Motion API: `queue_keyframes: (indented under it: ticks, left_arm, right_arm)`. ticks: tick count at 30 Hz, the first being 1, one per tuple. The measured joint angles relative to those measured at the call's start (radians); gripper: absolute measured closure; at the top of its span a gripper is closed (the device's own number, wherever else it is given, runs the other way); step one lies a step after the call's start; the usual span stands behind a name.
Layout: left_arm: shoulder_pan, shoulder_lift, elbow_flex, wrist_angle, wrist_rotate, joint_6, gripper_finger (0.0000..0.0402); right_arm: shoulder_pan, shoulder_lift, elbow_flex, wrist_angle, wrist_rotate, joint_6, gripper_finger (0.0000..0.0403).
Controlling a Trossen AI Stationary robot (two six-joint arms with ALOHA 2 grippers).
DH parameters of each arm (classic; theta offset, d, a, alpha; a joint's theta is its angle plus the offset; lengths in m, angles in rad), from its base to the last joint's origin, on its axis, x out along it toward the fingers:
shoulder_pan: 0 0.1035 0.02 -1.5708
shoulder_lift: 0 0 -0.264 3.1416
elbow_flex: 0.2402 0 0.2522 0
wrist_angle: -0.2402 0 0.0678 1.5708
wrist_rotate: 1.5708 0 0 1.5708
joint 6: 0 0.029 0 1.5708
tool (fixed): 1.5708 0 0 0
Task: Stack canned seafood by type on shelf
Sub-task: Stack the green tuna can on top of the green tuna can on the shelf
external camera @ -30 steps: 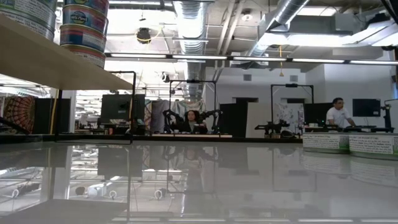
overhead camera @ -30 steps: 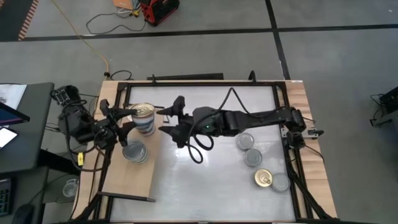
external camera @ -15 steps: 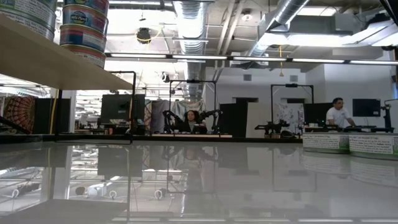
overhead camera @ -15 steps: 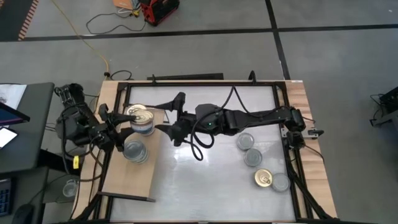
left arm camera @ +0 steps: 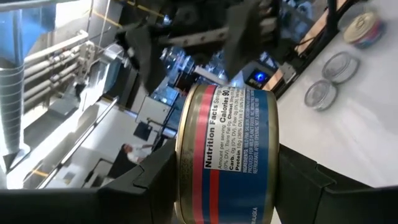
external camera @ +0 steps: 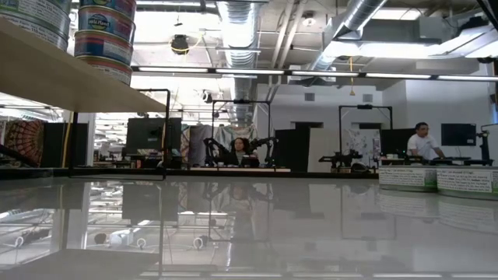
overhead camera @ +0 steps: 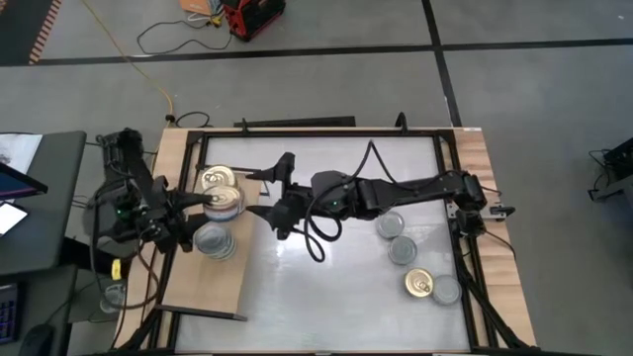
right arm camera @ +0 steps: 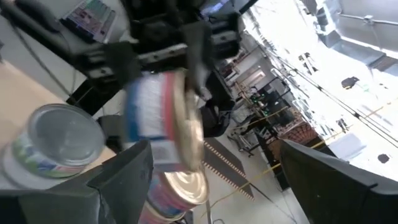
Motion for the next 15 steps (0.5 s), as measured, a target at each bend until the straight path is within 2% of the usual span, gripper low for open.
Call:
queue_keyframes:
  ticks: [7, 15]
  left_arm:
    - [-0.047, -0.002, 0.0, 0.0, -0.006, -0.024, 0.0201]
    - [-0.069, -0.002, 0.0, 0.0, -0.036, -0.032, 0.0201]
  right_arm:
    - [-0.014, 0.037, 0.001, 0.105, -0.061, -0.061, 0.0026]
    - [-0.01, 0.059, -0.001, 0.117, -0.065, -0.107, 0.0027]
